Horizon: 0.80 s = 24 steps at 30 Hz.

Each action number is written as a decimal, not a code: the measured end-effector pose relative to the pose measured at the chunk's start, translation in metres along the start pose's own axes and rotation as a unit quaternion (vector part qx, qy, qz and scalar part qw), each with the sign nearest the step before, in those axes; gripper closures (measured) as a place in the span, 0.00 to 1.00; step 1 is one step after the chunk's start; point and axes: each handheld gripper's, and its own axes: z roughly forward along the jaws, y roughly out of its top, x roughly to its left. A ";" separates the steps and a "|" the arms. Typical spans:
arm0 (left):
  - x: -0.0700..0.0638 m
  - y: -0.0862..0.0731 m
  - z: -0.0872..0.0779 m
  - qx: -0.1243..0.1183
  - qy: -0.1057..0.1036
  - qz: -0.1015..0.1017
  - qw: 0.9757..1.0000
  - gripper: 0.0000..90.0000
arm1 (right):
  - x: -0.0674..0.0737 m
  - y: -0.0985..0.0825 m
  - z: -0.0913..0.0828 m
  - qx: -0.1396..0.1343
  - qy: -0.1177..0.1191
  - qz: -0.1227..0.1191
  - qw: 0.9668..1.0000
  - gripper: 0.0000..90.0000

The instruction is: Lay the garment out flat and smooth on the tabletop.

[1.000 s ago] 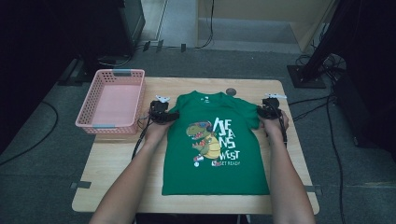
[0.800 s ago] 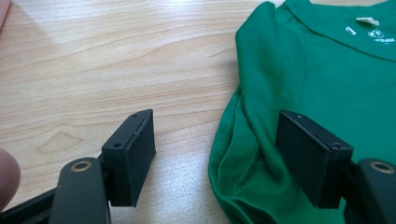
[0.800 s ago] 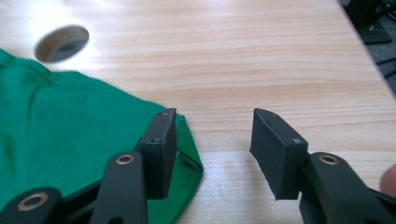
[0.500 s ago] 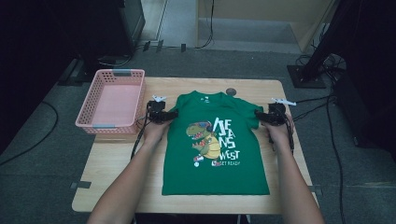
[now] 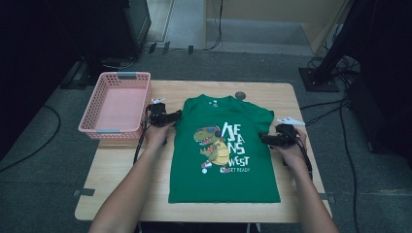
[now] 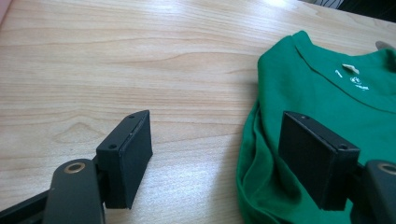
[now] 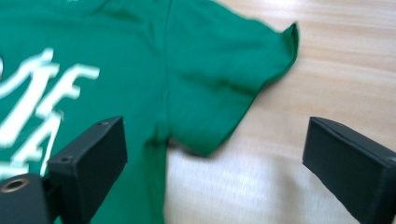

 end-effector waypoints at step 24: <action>-0.013 0.003 -0.008 -0.017 0.109 0.089 0.990 1.00 | 0.013 -0.021 -0.003 0.023 -0.028 -0.012 0.999 0.03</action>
